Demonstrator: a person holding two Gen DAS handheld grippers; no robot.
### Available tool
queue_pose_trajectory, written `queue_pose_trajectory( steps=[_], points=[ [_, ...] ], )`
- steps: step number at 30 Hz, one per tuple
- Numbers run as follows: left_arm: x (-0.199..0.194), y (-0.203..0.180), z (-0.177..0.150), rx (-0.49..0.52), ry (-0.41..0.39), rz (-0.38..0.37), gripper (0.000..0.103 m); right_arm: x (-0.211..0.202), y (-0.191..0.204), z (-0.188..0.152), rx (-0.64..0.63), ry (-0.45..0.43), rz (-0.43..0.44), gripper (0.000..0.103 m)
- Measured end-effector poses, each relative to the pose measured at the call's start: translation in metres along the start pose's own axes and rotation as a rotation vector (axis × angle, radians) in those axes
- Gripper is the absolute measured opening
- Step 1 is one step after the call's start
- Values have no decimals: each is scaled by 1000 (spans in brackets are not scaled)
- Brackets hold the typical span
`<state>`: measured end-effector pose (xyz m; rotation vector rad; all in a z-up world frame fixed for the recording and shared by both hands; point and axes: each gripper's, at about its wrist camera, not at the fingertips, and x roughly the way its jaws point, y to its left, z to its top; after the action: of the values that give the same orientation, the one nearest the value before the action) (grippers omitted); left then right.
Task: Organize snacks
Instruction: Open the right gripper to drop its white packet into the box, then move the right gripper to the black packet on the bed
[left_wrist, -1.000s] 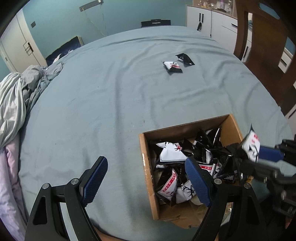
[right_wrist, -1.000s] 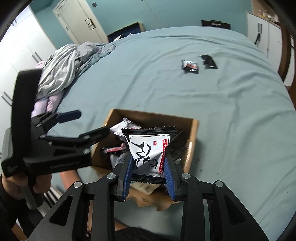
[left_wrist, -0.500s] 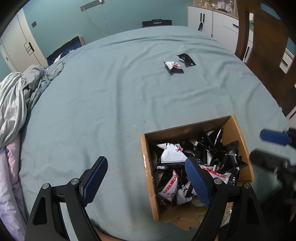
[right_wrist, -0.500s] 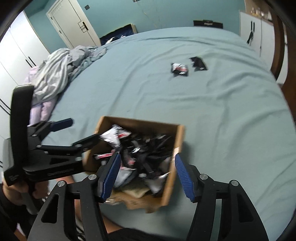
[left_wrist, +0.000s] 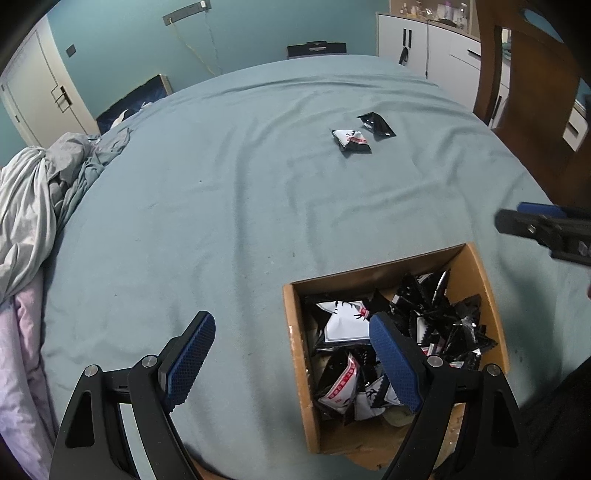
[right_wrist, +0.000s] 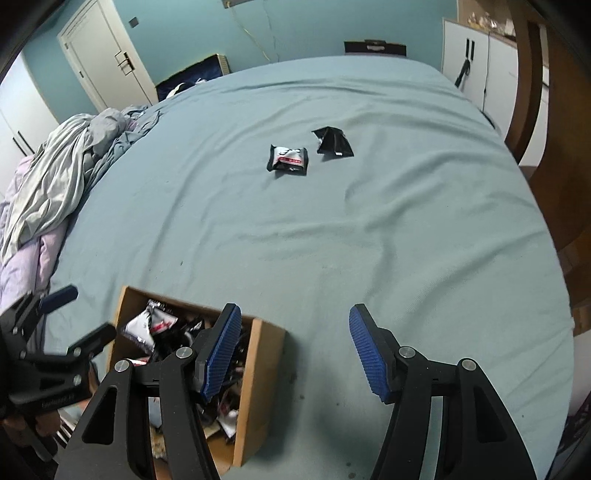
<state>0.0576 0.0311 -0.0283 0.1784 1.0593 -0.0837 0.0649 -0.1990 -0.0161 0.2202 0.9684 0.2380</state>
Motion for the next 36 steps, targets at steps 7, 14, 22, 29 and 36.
queue_pose_trajectory(
  steps=[7,14,22,29,36],
  points=[
    [1,1,1,-6,2,-12,87,23,-15,27,16,-1,-42,60],
    [3,2,3,-12,6,-14,87,42,-31,44,57,-19,-45,60],
    [9,-6,6,17,27,-3,87,62,-42,59,70,-19,-35,60],
    [17,-5,11,-2,48,-16,87,80,-54,76,68,-28,-20,60],
    [21,0,13,-31,63,-38,87,108,-72,100,120,-25,7,60]
  ],
)
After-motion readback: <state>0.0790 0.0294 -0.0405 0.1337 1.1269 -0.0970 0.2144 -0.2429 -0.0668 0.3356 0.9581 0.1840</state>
